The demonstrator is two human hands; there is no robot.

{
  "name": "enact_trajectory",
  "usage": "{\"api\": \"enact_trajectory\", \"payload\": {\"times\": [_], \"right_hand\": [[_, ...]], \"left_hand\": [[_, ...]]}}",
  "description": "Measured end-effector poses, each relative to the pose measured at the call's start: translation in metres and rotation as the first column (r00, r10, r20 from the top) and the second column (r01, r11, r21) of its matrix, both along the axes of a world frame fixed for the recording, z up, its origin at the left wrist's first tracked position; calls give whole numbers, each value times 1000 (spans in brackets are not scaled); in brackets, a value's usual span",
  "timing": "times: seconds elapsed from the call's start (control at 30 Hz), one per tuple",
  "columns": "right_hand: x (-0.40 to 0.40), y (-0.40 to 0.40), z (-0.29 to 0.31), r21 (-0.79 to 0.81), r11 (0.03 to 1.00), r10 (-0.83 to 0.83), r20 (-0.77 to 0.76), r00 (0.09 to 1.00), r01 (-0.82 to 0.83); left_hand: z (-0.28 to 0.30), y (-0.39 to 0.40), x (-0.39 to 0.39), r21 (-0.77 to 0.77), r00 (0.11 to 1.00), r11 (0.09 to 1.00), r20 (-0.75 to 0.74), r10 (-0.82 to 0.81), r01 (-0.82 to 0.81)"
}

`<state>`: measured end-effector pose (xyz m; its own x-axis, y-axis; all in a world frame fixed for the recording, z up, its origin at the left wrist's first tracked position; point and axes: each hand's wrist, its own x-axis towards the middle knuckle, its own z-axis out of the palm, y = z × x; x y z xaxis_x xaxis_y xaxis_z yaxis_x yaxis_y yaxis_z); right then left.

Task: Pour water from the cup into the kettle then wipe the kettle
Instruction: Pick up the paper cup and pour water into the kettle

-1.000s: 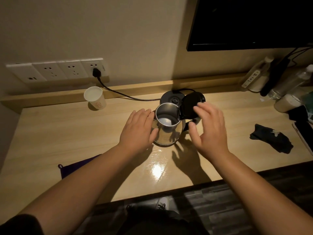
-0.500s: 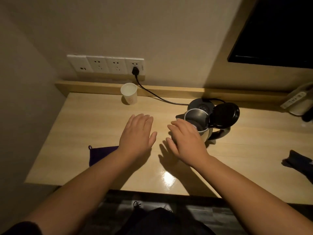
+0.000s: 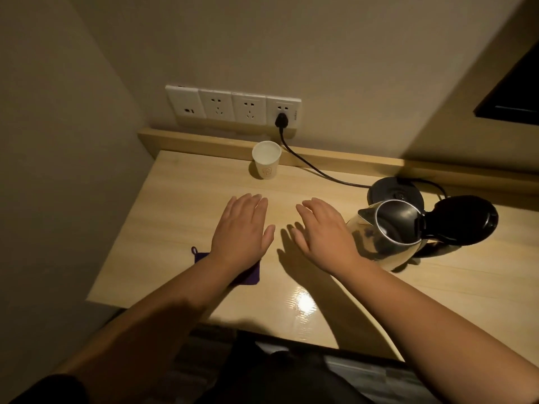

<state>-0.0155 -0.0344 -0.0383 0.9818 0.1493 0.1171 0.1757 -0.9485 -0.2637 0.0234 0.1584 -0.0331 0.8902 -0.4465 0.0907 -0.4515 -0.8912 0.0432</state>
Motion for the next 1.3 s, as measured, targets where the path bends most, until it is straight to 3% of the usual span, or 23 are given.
{"api": "enact_trajectory", "payload": {"times": [0.53,0.63,0.8,0.93,1.1,1.3], "right_hand": [[49,41,-43,-77,968,-248,-114,962,240],[41,39,-54,-82,952,-305,-153,940,295],[-3,31,-78,-75,902,-431,-232,872,426],[-30,24,-94,-78,902,-430,-246,868,425],[-40,28,-120,-129,926,-377,-330,865,355],[-43,26,-130,-135,933,-359,-336,871,332]], "left_hand": [[-57,33,102,-118,991,984,2,-134,133],[-71,33,113,-206,995,974,-31,-97,89],[-93,26,135,-350,977,936,-212,-35,-42],[-106,8,153,-463,943,875,-333,-21,-144],[-119,-8,171,-598,883,732,-469,11,-326],[-136,-23,182,-678,855,615,-519,-12,-403]]}}
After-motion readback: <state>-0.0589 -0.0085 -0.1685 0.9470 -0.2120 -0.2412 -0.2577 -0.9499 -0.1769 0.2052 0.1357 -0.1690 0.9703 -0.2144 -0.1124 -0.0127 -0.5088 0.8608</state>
